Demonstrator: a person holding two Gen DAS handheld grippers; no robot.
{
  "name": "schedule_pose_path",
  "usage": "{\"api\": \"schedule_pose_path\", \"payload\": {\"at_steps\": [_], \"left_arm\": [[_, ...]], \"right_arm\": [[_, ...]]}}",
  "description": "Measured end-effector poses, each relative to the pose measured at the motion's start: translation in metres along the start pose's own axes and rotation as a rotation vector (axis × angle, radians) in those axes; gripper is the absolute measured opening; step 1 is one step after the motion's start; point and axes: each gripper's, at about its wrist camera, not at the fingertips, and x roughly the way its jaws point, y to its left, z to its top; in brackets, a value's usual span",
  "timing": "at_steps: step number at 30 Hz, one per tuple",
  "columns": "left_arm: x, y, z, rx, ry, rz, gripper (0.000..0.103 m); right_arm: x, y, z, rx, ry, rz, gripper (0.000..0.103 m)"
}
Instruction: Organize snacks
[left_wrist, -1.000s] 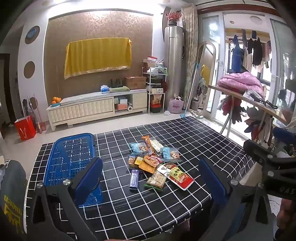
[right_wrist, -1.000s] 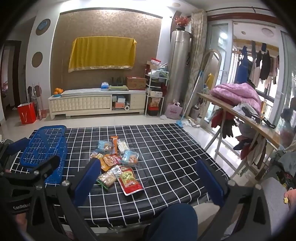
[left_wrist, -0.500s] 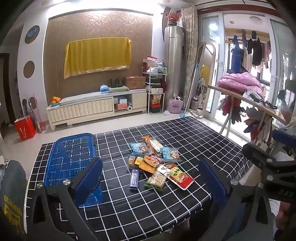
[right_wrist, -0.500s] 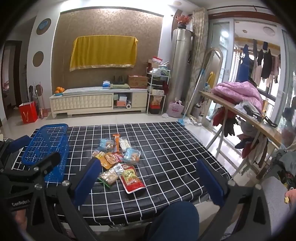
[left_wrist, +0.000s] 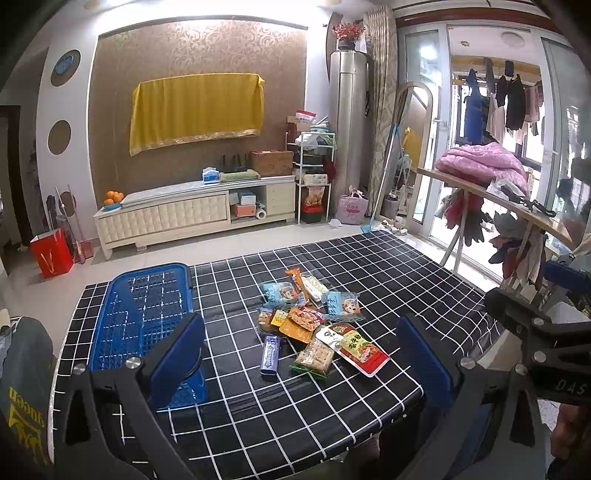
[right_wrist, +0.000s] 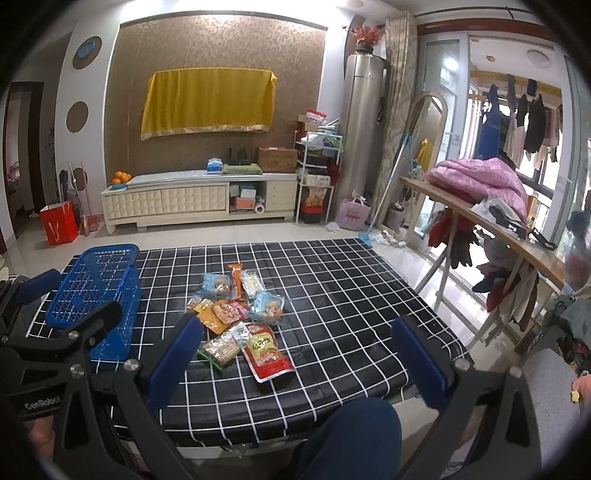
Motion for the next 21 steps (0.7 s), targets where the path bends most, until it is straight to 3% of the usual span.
{"api": "schedule_pose_path", "payload": {"at_steps": [21], "left_arm": [[-0.0004,-0.0018,-0.0009,-0.002,0.003,0.000,0.102]], "right_arm": [[-0.0002,-0.0021,-0.0005,0.003,0.008,0.007,0.103]]}}
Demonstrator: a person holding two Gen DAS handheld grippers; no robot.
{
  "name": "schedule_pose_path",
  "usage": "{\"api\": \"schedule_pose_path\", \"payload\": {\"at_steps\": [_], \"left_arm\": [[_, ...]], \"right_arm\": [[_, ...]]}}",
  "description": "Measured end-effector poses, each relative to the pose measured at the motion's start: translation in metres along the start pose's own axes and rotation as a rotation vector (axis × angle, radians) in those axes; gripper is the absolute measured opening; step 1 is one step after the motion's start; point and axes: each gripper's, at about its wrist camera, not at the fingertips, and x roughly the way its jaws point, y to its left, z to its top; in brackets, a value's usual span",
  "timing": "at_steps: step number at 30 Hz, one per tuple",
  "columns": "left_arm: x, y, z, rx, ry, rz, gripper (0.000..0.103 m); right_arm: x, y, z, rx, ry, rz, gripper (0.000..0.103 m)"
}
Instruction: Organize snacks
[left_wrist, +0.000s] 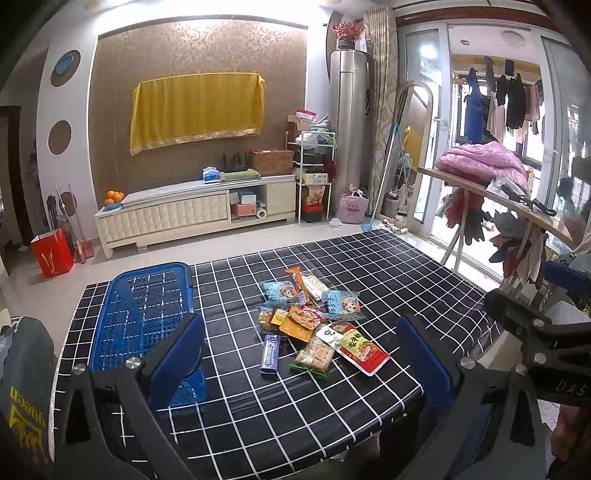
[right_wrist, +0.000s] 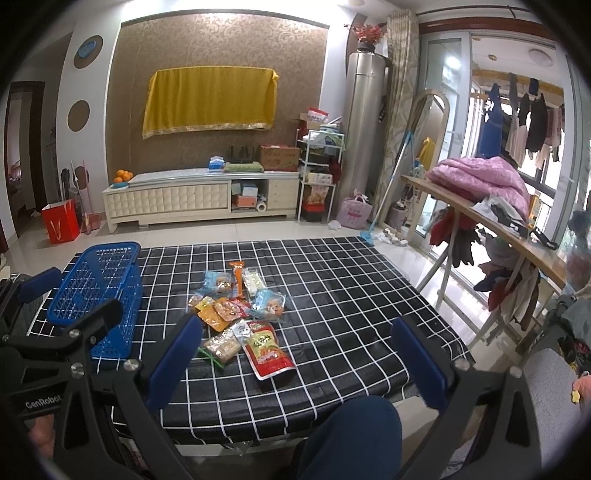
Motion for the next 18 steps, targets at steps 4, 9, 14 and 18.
{"api": "schedule_pose_path", "payload": {"at_steps": [4,9,14,18], "left_arm": [[-0.0005,-0.0004,0.0002,0.001,0.000,-0.004,0.102],[-0.0005,-0.0003,0.0006,0.002,0.001,-0.006,0.102],[0.0000,0.0003,0.0001,-0.003,0.002,-0.007,0.102],[-0.0006,0.0009,-0.0007,-0.008,0.002,-0.010,0.102]], "right_arm": [[-0.0005,-0.0002,0.0006,-0.004,0.003,-0.003,0.103],[-0.0006,-0.0008,0.0007,-0.006,0.005,-0.002,0.103],[-0.0002,0.0003,0.0002,-0.011,0.010,-0.001,0.103],[0.0002,0.0005,0.0005,-0.014,0.011,-0.001,0.103]]}}
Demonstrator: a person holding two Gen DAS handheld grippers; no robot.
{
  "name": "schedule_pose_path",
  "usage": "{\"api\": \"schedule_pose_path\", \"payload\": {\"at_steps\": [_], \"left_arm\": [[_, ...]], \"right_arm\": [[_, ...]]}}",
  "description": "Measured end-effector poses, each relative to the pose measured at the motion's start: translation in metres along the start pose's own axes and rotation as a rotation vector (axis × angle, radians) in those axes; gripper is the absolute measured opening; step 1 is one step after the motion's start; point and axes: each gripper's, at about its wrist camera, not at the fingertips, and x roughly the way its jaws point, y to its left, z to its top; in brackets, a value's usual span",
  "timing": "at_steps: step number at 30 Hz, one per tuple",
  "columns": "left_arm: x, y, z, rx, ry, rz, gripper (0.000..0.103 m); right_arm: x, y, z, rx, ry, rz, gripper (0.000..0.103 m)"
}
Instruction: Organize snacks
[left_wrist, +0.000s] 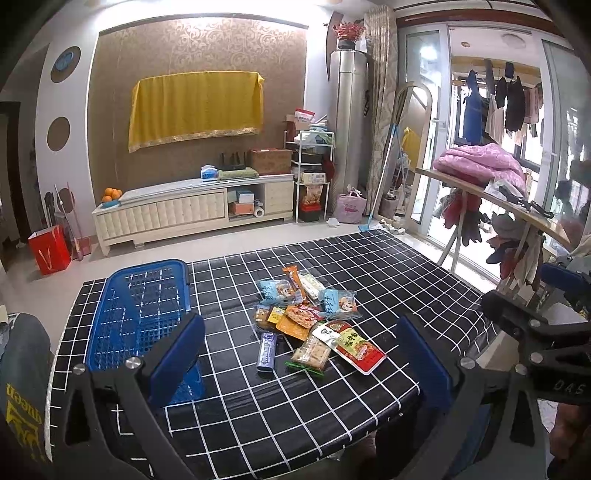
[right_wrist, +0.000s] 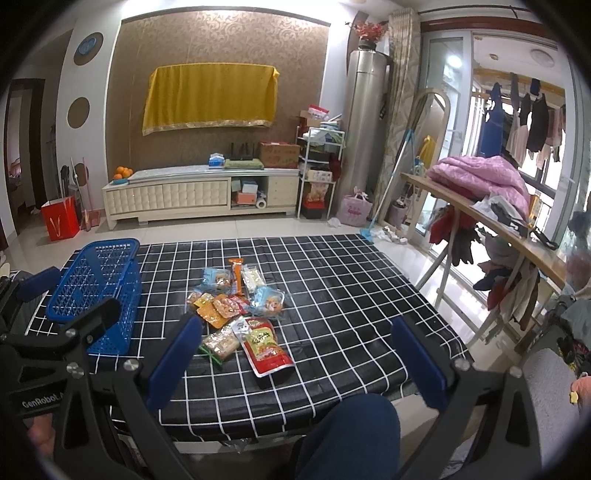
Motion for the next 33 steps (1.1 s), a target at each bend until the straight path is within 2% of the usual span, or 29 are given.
{"api": "schedule_pose_path", "payload": {"at_steps": [28,33], "left_arm": [[0.002,-0.003,0.001,0.005,0.003,0.007,0.102],[0.009,-0.010,0.011,0.015,0.001,0.039,0.102]], "right_arm": [[0.003,-0.006,0.000,0.012,0.013,0.016,0.103],[0.013,-0.013,0.007,0.013,0.018,0.021,0.103]]}}
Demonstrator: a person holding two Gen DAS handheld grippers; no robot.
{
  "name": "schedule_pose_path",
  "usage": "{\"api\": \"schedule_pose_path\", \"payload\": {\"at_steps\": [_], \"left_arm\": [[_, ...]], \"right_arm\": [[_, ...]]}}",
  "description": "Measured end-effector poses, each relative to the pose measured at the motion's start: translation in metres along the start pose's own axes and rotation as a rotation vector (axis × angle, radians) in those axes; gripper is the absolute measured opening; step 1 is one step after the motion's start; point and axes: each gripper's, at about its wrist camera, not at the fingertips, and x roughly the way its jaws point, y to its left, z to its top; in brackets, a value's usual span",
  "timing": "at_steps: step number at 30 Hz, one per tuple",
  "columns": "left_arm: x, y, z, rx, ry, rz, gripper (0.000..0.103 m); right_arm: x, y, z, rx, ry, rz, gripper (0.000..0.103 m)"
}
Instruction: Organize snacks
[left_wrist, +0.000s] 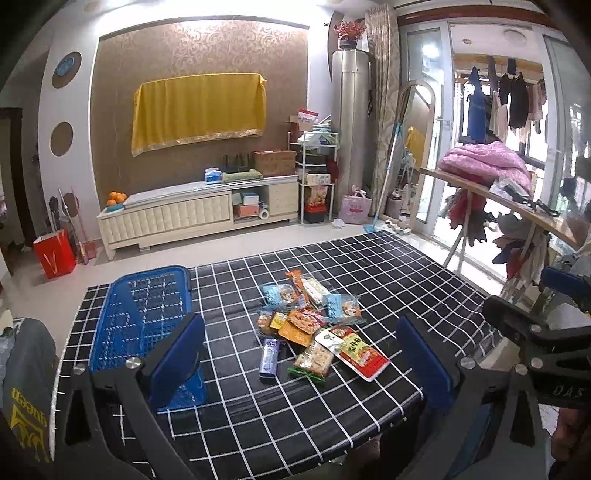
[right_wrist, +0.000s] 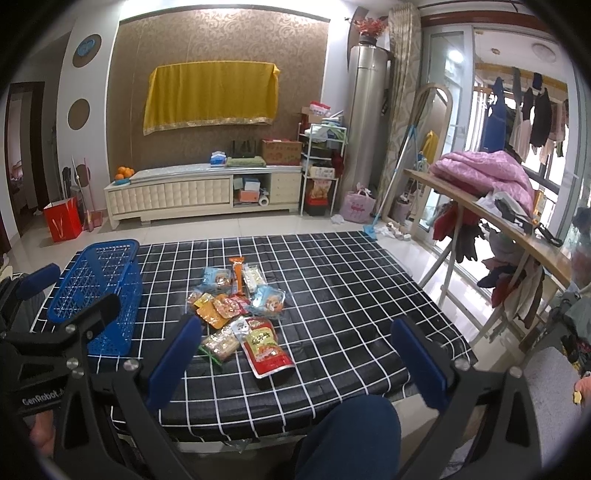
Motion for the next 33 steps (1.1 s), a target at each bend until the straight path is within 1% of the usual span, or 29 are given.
{"api": "schedule_pose_path", "payload": {"at_steps": [3,8,12,13,16,19,22,25,27,28,29,33], "left_arm": [[0.011,-0.002,0.008,-0.011,0.020,0.009,0.102],[0.034,-0.002,0.019,-0.048,0.056,0.026,0.102],[0.057,-0.004,0.024,-0.078,0.112,0.027,0.102],[0.061,-0.005,0.024,-0.082,0.125,0.025,0.102],[0.086,-0.010,0.024,-0.075,0.197,0.017,0.102],[0.106,-0.014,0.020,-0.062,0.243,-0.001,0.102],[0.127,-0.019,0.012,-0.047,0.292,0.012,0.102],[0.145,-0.022,0.002,-0.038,0.338,0.014,0.102],[0.156,-0.025,-0.004,-0.012,0.367,0.042,0.102],[0.164,-0.027,-0.009,0.005,0.382,0.068,0.102],[0.169,-0.028,-0.012,0.012,0.396,0.079,0.102],[0.184,-0.022,-0.025,-0.007,0.450,0.077,0.102]], "right_arm": [[0.007,-0.008,0.006,0.013,-0.004,0.010,0.103],[0.031,-0.020,0.015,0.025,0.016,0.031,0.103],[0.055,-0.028,0.022,0.029,0.050,0.064,0.103],[0.062,-0.029,0.023,0.022,0.064,0.070,0.103],[0.081,-0.032,0.026,-0.003,0.124,0.101,0.103],[0.099,-0.035,0.025,-0.015,0.154,0.113,0.103],[0.121,-0.038,0.021,-0.011,0.204,0.133,0.103],[0.147,-0.041,0.014,0.005,0.273,0.194,0.103],[0.163,-0.041,0.007,0.015,0.320,0.241,0.103],[0.173,-0.040,0.004,0.015,0.347,0.258,0.103],[0.179,-0.039,0.000,0.008,0.363,0.265,0.103],[0.207,-0.032,-0.014,-0.038,0.417,0.282,0.103]]}}
